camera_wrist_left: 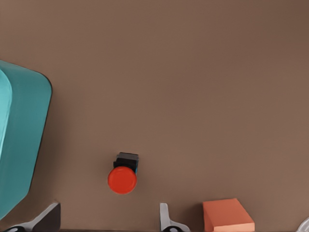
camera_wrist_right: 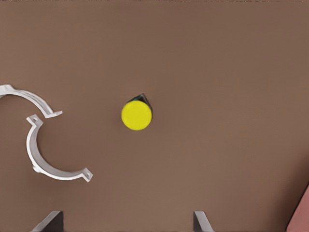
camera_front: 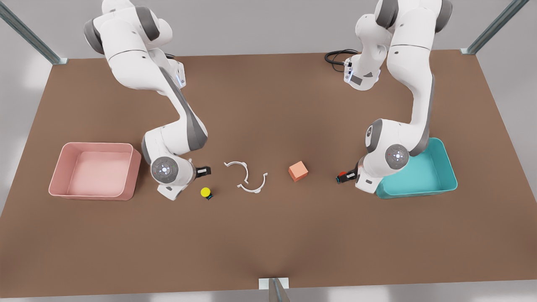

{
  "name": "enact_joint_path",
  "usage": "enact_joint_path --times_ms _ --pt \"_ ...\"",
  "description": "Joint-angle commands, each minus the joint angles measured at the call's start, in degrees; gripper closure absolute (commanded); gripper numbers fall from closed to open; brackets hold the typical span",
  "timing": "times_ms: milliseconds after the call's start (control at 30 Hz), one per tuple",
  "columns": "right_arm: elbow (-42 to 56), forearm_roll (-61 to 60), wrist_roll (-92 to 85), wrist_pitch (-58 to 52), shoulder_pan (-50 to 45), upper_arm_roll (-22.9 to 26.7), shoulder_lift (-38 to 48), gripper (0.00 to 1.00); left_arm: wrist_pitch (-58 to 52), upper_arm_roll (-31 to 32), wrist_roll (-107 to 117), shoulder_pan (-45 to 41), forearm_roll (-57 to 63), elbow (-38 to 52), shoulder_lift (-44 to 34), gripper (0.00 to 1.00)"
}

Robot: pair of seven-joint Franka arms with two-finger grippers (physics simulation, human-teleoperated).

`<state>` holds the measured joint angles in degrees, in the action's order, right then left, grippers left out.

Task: Place the red button in the blue storage box with the left arm, and place the yellow button in the pink storage box with the right arm

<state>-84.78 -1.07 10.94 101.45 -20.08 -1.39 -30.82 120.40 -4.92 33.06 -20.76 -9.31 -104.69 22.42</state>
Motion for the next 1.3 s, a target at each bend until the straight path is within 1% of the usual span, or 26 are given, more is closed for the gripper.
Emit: enact_joint_path --times_ms 0,133,267,333,400,533,633,667,700,733,1100,1133,1167,1233,1267 --pt "0.0 4.6 15.6 11.4 -0.4 0.1 -2.0 0.0 17.0 0.0 32.1 -1.1 -0.7 -3.6 -0.8 0.0" --pt "0.1 4.7 21.0 15.3 -0.7 0.0 -4.9 0.0 25.1 0.0 33.6 -3.5 -1.2 -11.1 -0.5 0.0" --pt "0.1 4.7 23.3 17.3 -1.4 0.1 -5.9 0.0 27.4 0.0 34.1 -4.6 -1.2 -15.1 -0.1 0.0" --pt "0.1 4.8 23.3 17.5 -1.4 0.1 -6.4 0.0 27.4 0.0 33.8 -4.3 -1.2 -15.3 0.5 0.0" --pt "-0.1 6.4 22.4 19.3 -1.0 0.1 -7.5 0.0 29.7 -0.1 33.7 -4.1 -1.1 -15.3 2.5 0.0" --pt "-0.1 6.3 19.6 21.6 -0.9 0.0 -9.6 0.0 29.7 -0.2 32.7 -3.1 -1.1 -15.3 3.1 0.0" --pt "-0.1 6.3 19.6 22.7 -0.8 0.0 -11.0 0.0 29.7 -0.2 32.5 -2.4 -0.9 -15.3 3.7 0.09" --pt "-0.1 6.3 19.6 22.7 -0.7 0.1 -11.3 0.0 29.7 -0.2 32.2 -2.4 -0.9 -15.3 3.8 0.14" --pt "-0.2 6.2 19.6 22.8 -0.7 0.0 -11.8 0.0 29.6 -0.2 32.2 -2.4 -0.9 -15.5 3.9 0.27" --pt "-0.2 6.2 19.6 22.8 -0.6 0.0 -12.1 0.0 29.6 -0.2 32.2 -2.4 -0.9 -15.7 3.9 0.3" --pt "-0.2 6.2 19.8 25.1 -0.1 0.1 -14.4 0.0 29.6 -0.2 32.3 -3.1 -0.9 -16.5 4.3 0.31" --pt "-0.2 6.1 20.1 25.3 -0.1 0.1 -14.4 0.0 29.6 -0.2 32.2 -3.1 -0.9 -16.5 4.3 0.39" --pt "-0.2 5.9 20.4 25.3 -0.1 0.0 -14.4 0.0 29.6 -0.2 32.2 -3.1 -0.9 -16.5 4.2 0.39" --pt "-0.2 4.7 20.6 25.4 -0.5 0.0 -14.4 0.0 29.5 -0.1 32.2 -3.1 -0.9 -16.5 4.2 0.44" --pt "-0.6 4.7 20.9 25.8 -0.7 0.0 -14.4 0.0 29.5 -0.1 32.2 -3.1 -0.9 -16.5 4.2 0.44"
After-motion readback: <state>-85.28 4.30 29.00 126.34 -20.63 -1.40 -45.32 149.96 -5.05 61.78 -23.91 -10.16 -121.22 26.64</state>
